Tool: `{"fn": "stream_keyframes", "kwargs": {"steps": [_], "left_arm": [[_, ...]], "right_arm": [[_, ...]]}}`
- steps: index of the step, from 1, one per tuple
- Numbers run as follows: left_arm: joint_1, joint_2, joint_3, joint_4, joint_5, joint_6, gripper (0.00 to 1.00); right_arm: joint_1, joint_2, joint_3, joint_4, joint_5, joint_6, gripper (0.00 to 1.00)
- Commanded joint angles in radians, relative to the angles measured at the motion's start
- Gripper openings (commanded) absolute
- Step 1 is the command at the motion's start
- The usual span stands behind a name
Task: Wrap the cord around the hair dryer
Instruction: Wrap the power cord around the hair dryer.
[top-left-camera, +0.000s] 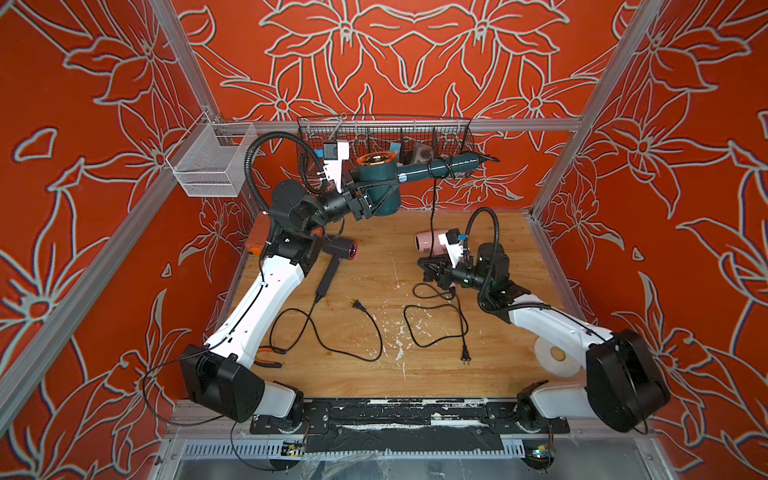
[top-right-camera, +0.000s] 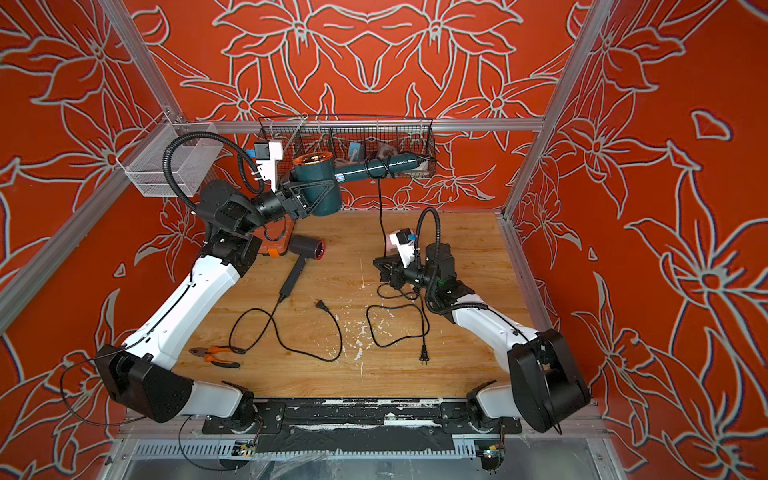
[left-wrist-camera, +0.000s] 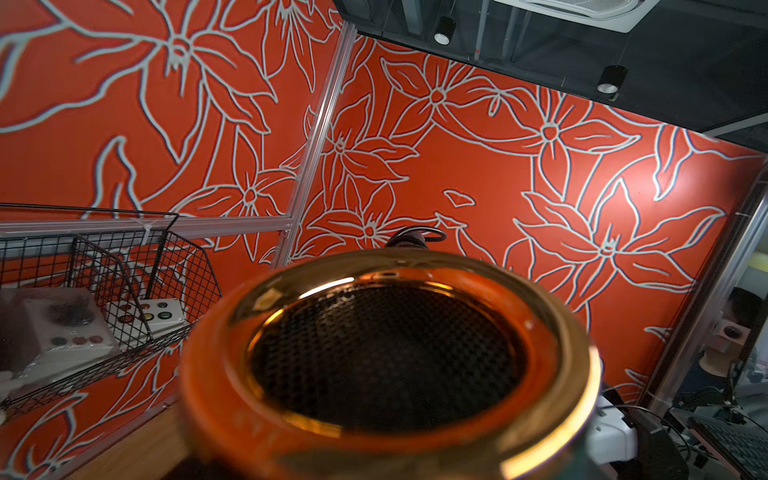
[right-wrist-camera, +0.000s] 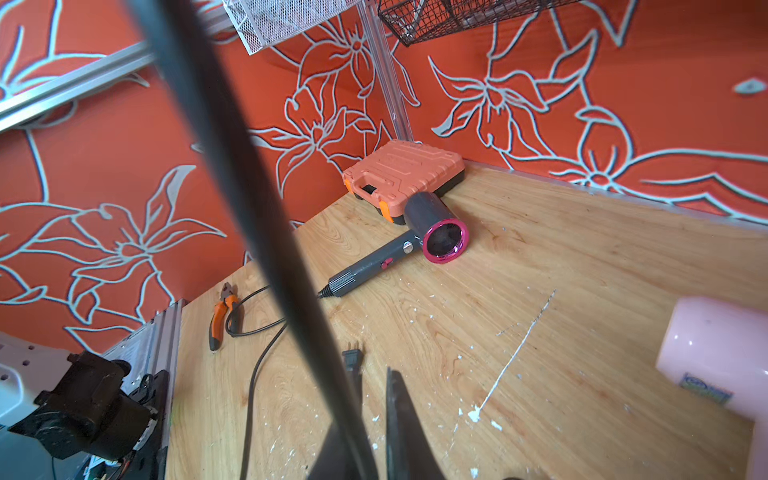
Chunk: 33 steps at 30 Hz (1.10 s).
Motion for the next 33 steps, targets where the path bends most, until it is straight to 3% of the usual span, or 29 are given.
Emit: {"fn": "stream_keyframes", "kwargs": {"steps": [1,9,13,19,27,33], "left_arm": [[0.006,-0.010,0.006,0.103,-0.091,0.016,0.00],[0.006,0.018,0.019,-0.130,-0.152,0.237,0.00],[0.006,0.028,-0.009,-0.252,-0.181,0.367,0.00],[-0.011,0.076,-0.042,-0.353,-0.172,0.431,0.00],[-0.101,0.107,-0.103,-0.485,-0.136,0.533,0.00],[-0.162,0.080,-0.200,-0.486,-0.074,0.537,0.00]], "right_arm": [[0.055,-0.059,-0.019,-0.125,0.111,-0.042,0.00],[0.214,-0.193,0.093,-0.628,0.308,-0.201,0.00],[0.309,-0.239,0.225,-0.930,0.386,-0.240,0.00],[0.427,-0.207,0.502,-1.284,0.490,-0.309,0.00],[0.438,-0.061,0.937,-1.607,0.617,-0.497,0.00],[0.426,0.021,1.109,-1.689,0.756,-0.635,0.00]]}}
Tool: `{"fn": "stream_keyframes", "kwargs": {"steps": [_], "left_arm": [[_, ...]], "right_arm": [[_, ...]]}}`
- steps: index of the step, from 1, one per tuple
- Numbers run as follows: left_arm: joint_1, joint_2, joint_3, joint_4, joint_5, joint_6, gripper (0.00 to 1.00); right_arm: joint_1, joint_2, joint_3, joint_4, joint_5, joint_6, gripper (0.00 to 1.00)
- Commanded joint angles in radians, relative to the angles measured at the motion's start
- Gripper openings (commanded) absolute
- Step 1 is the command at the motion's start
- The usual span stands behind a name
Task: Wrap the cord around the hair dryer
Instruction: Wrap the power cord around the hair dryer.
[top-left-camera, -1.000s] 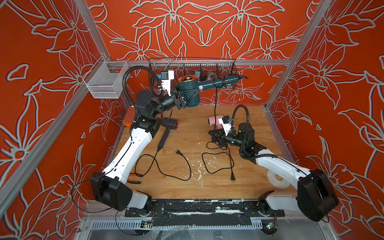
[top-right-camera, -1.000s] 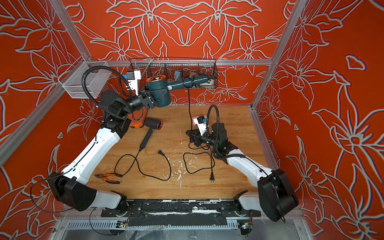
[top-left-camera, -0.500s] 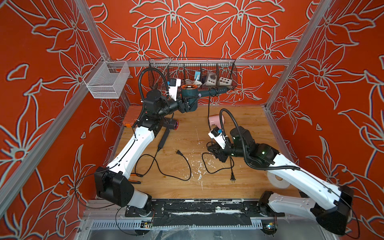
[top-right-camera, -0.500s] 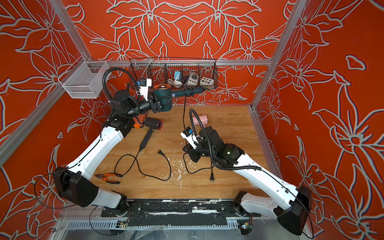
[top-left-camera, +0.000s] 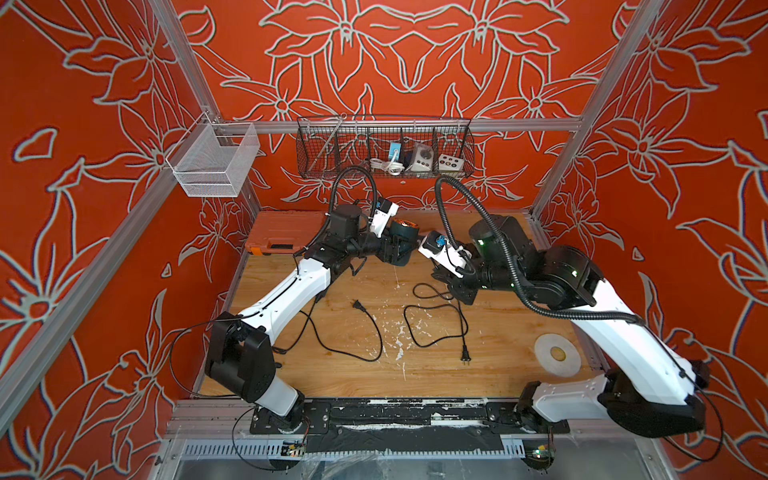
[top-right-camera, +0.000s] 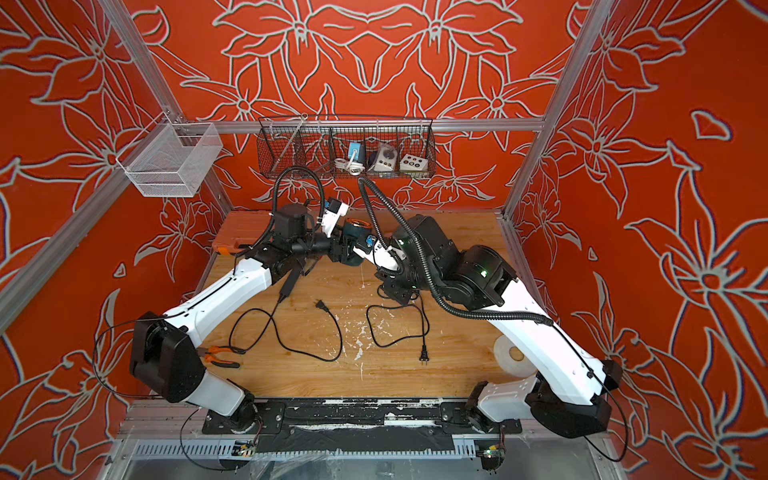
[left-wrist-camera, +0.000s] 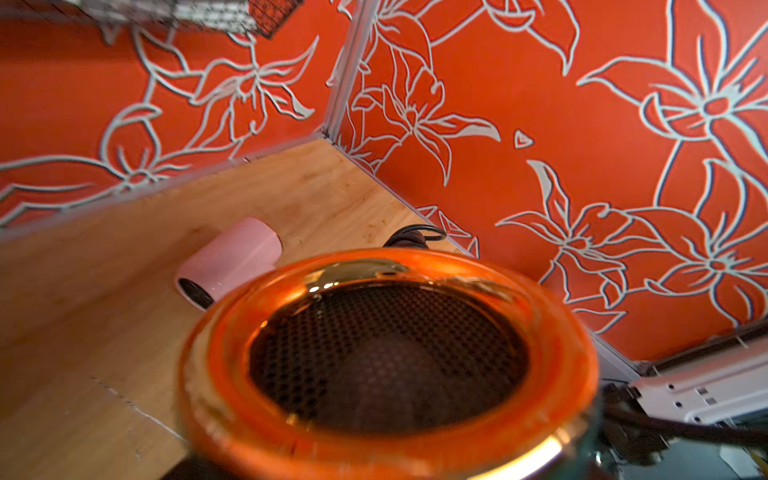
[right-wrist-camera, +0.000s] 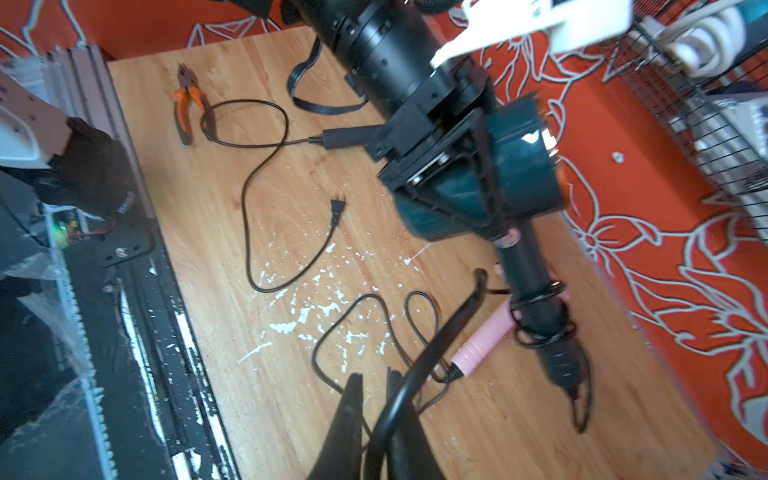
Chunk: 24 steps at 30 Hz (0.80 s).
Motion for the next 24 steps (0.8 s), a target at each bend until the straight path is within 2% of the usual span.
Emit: {"fn": "stream_keyframes", "kwargs": {"steps": [1,7,10,13,17,21,24], "left_arm": [[-0.023,-0.056,-0.045,0.055,0.063,0.029,0.00],[-0.074,-0.138,-0.152,0.055,0.166,0.047,0.00],[-0.084,-0.198,-0.235,0.114,0.246,0.029,0.00],[-0.088,-0.257,-0.315,0.213,0.339,-0.025,0.00],[-0.098,-0.335,-0.359,0.270,0.406,-0.088,0.00],[-0.098,-0.405,-0.366,0.314,0.440,-0.145,0.00],[-0.096,-0.417,-0.359,0.420,0.458,-0.230,0.00]], "right_arm": [[-0.014,0.034,0.088,-0.110,0.133,-0.132,0.00],[-0.086,0.077,0.188,-0.098,0.144,-0.232,0.00],[-0.159,0.095,0.196,-0.069,0.091,-0.269,0.00],[-0.249,0.096,0.164,-0.017,-0.025,-0.285,0.00],[-0.356,0.085,0.067,0.066,-0.196,-0.296,0.00],[-0.475,0.053,-0.094,0.217,-0.426,-0.233,0.00],[-0.546,0.043,-0.213,0.332,-0.580,-0.175,0.00]]}}
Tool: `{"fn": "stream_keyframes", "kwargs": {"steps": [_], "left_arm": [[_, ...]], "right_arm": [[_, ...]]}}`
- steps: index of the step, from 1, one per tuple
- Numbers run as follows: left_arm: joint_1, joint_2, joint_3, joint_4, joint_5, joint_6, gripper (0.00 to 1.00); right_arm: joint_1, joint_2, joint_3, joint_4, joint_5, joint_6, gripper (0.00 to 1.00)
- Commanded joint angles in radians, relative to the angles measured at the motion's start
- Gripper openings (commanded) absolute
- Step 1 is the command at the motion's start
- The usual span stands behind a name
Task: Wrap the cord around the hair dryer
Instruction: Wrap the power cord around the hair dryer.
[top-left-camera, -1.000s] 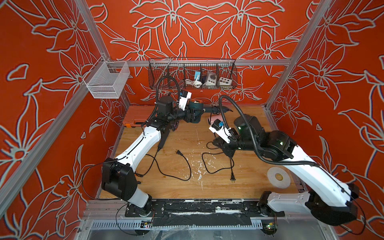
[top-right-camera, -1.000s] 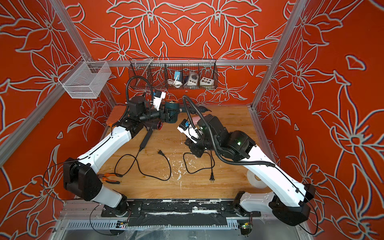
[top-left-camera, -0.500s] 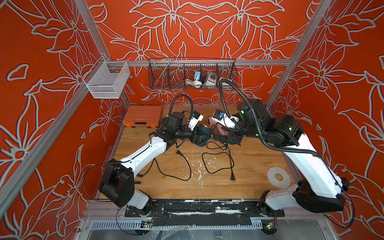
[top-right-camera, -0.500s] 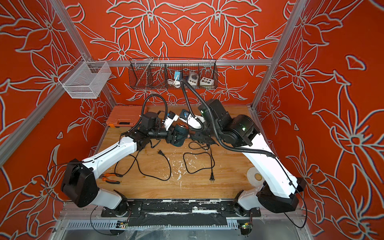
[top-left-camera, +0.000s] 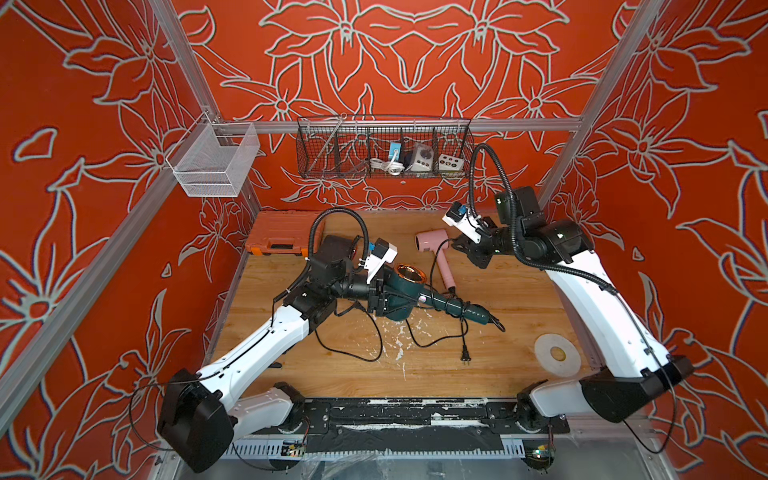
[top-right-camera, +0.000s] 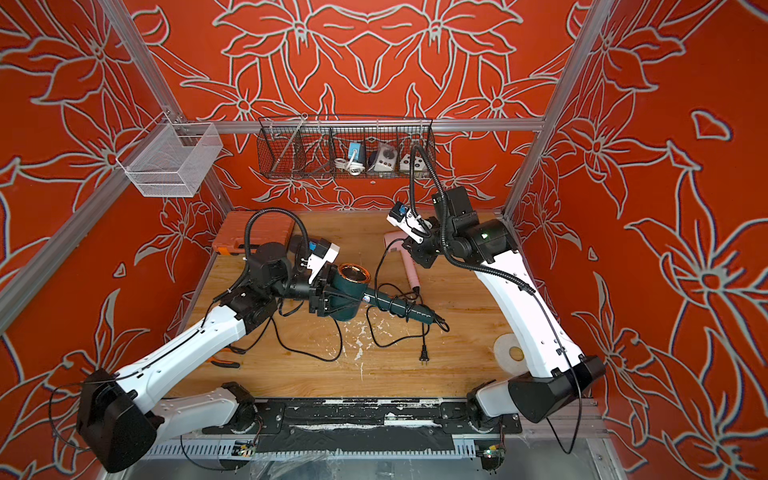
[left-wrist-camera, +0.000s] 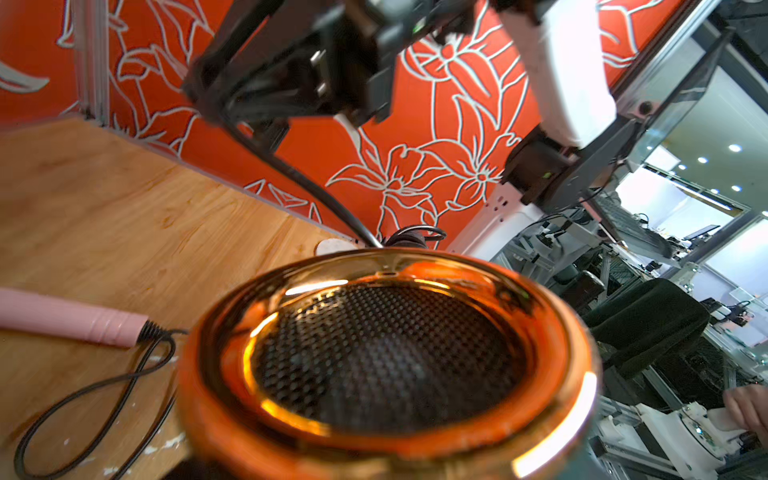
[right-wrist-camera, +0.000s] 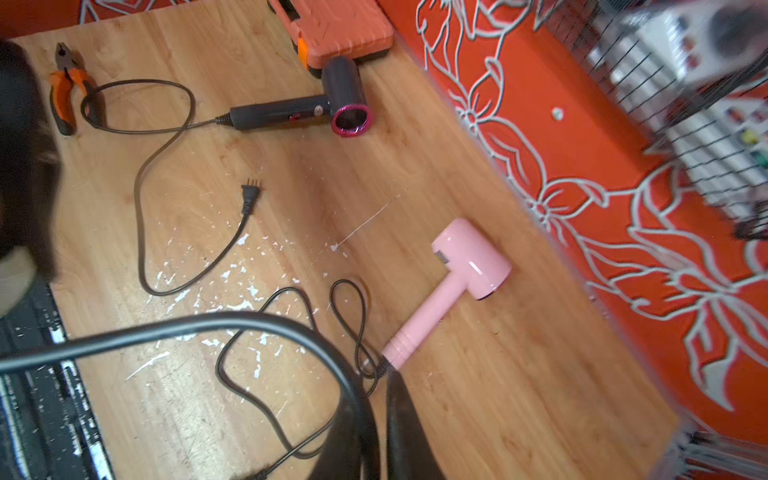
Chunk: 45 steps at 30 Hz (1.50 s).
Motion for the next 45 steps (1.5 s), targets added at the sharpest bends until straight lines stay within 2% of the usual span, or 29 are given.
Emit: {"fn": "stream_keyframes", "kwargs": {"steps": [1,9,18,27,31,38,45], "left_arm": [[-0.004,-0.028,0.024,0.230,0.086,-0.120,0.00],[0.021,0.062,0.108,0.528,0.061,-0.351,0.00],[0.072,0.184,0.198,0.750,-0.053,-0.540,0.00],[0.090,0.223,0.213,0.731,-0.212,-0.527,0.00],[0.098,0.229,0.206,0.688,-0.293,-0.498,0.00],[0.101,0.252,0.235,0.560,-0.384,-0.402,0.00],[0.100,0.278,0.264,0.439,-0.446,-0.293,0.00]], "right_arm": [[-0.075,-0.028,-0.105,0.193,-0.267,0.076,0.00],[-0.183,-0.056,-0.344,0.507,-0.448,0.299,0.00],[-0.195,-0.078,-0.553,0.818,-0.472,0.558,0.00],[-0.195,-0.143,-0.777,1.145,-0.438,0.849,0.00],[-0.185,-0.198,-0.859,1.223,-0.417,0.928,0.00],[-0.111,-0.295,-0.968,1.207,-0.386,0.931,0.00],[0.080,-0.345,-0.983,1.033,-0.274,0.818,0.00]]}}
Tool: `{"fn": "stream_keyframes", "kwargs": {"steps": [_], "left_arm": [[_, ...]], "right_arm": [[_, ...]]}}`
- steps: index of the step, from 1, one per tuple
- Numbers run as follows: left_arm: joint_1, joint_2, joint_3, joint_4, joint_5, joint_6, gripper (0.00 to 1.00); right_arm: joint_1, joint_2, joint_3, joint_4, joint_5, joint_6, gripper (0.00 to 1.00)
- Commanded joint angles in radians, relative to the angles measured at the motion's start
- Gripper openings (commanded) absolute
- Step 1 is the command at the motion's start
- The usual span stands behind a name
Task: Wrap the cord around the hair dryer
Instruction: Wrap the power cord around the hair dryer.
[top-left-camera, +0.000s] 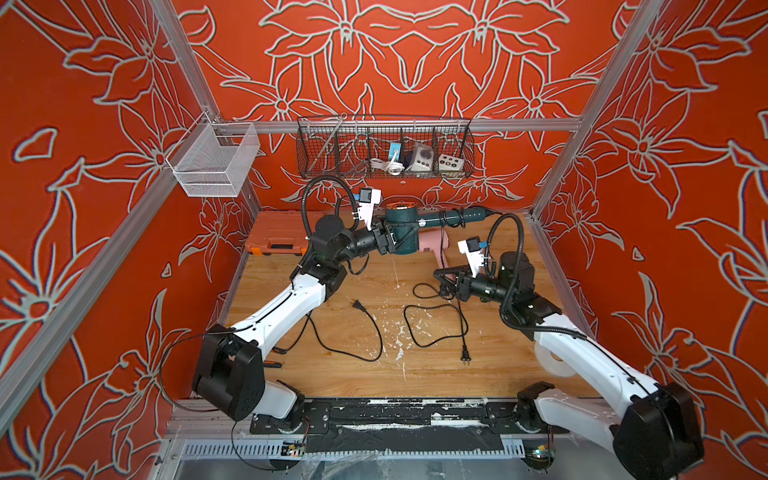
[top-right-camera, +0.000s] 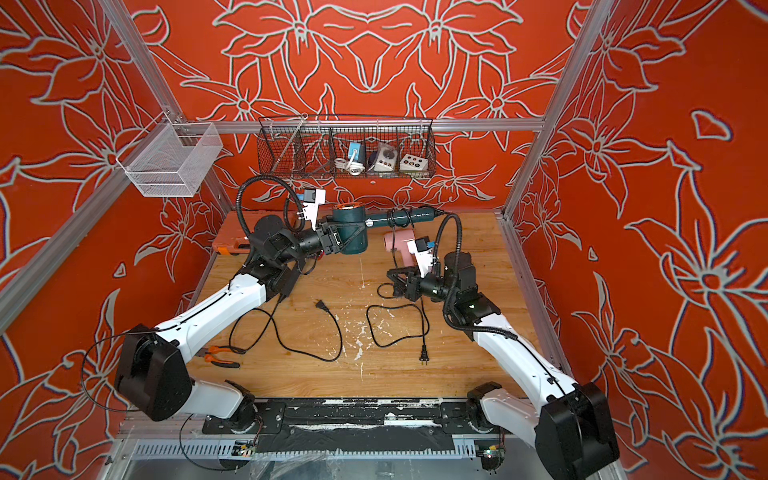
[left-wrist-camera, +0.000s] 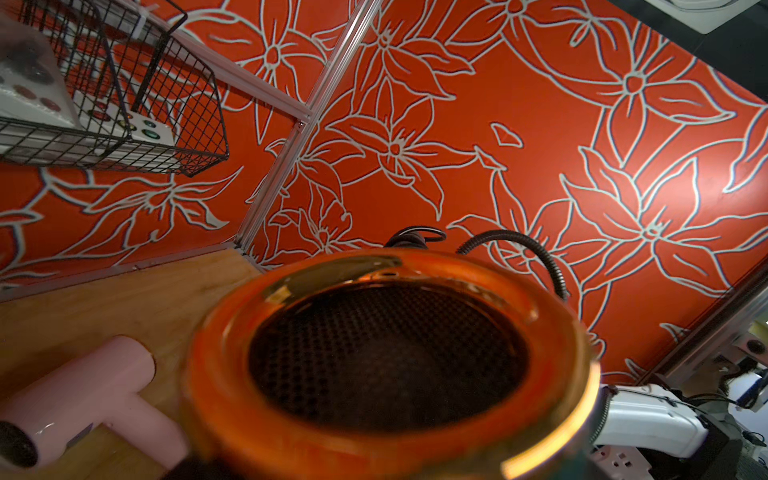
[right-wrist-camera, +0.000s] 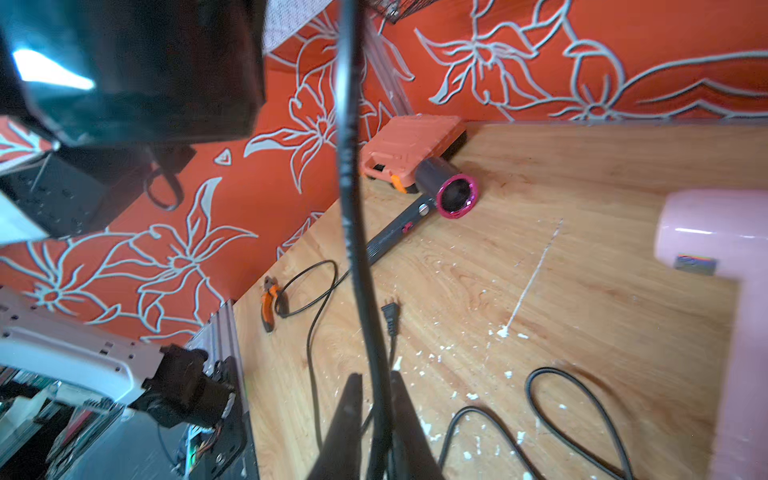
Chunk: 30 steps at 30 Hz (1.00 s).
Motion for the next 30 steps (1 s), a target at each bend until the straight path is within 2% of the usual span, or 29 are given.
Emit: {"fn": "stream_keyframes", "kwargs": {"steps": [1,5,11,16,20,25,30], "left_arm": [[0.007,-0.006,0.056,0.015,-0.094,0.103,0.00],[0.010,0.003,0.068,-0.059,-0.115,0.169,0.00],[0.018,0.019,0.090,-0.170,-0.127,0.263,0.00],[0.008,0.021,0.121,-0.392,-0.117,0.419,0.00],[-0.021,-0.010,0.100,-0.520,-0.120,0.488,0.00],[-0.074,-0.045,0.093,-0.701,-0.117,0.596,0.00],[-0.091,-0.093,0.067,-0.800,-0.061,0.631,0.00]], "right_arm": [[0.083,-0.028,-0.006,-0.131,0.073,-0.063,0.00],[0.153,-0.064,0.028,-0.249,0.117,-0.110,0.00],[0.188,-0.107,0.131,-0.474,0.141,-0.177,0.00],[0.191,-0.077,0.324,-0.802,0.192,-0.345,0.00],[0.191,-0.016,0.479,-1.004,0.302,-0.494,0.00],[0.190,0.054,0.599,-1.081,0.431,-0.609,0.00],[0.184,0.120,0.680,-1.085,0.539,-0.688,0.00]]}}
